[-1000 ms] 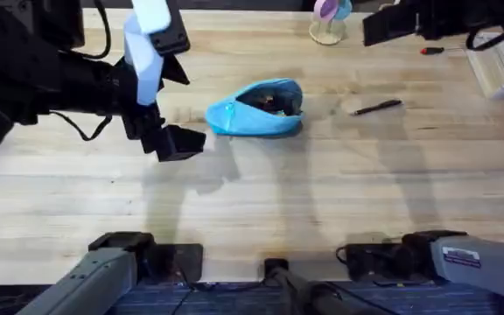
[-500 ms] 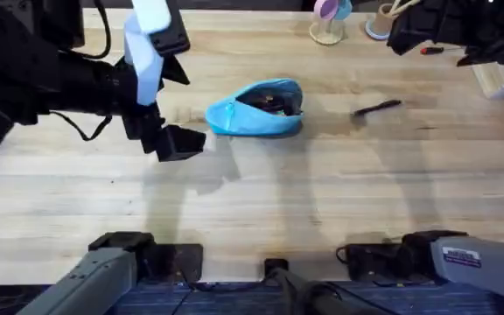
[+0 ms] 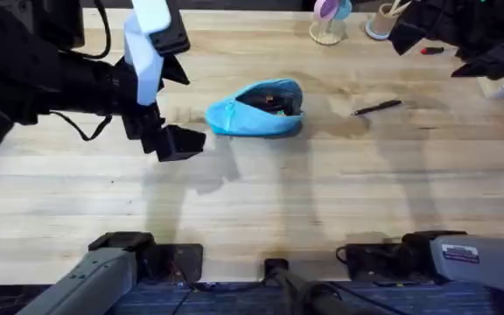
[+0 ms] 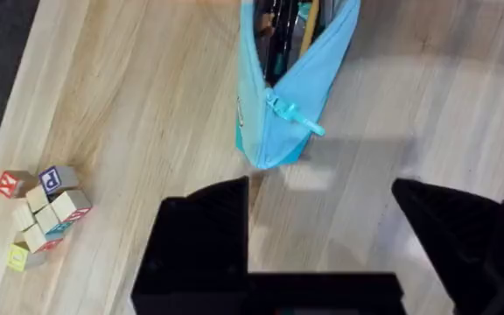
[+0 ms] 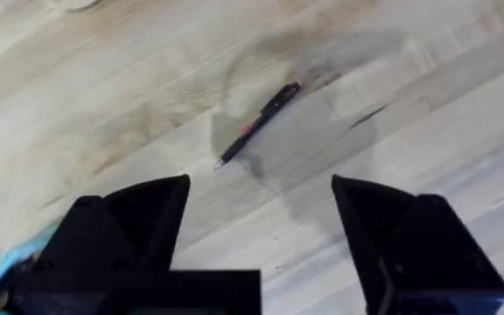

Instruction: Unzip the bag, pick up the pens from the table one at a time and place them inside, then zip the bag closed.

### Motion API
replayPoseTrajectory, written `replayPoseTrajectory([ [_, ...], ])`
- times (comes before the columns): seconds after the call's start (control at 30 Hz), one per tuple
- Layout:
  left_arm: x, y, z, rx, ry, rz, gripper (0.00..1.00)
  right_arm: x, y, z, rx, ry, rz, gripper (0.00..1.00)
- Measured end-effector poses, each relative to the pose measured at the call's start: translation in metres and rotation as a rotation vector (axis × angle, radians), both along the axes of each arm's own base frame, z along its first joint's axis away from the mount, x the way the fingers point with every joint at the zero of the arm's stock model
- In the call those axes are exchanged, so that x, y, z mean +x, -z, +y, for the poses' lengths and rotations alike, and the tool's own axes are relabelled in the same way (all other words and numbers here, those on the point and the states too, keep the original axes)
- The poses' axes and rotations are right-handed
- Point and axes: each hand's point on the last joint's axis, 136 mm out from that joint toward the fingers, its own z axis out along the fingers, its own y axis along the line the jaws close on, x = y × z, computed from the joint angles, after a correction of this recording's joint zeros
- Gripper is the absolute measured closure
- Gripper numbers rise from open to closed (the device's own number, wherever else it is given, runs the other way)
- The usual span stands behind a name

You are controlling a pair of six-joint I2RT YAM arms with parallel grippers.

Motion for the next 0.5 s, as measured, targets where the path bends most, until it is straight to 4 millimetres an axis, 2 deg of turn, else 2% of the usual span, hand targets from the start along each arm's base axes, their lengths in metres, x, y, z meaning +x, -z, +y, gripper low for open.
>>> replayPoseTrajectory([
  [0.17, 0.0, 0.0, 0.0, 0.0, 0.0, 0.0, 0.007, 0.005, 0.019, -0.01, 0.018, 0.112, 0.036, 0.005],
  [0.37, 0.0, 0.0, 0.0, 0.0, 0.0, 0.0, 0.007, 0.003, 0.038, -0.024, 0.028, 0.254, 0.057, 0.005],
  [0.4, 0.0, 0.0, 0.0, 0.0, 0.0, 0.0, 0.007, 0.009, 0.057, -0.026, 0.034, 0.295, 0.069, 0.005],
  [0.5, 0.0, 0.0, 0.0, 0.0, 0.0, 0.0, 0.007, 0.009, 0.076, -0.026, 0.039, 0.322, 0.095, 0.005],
])
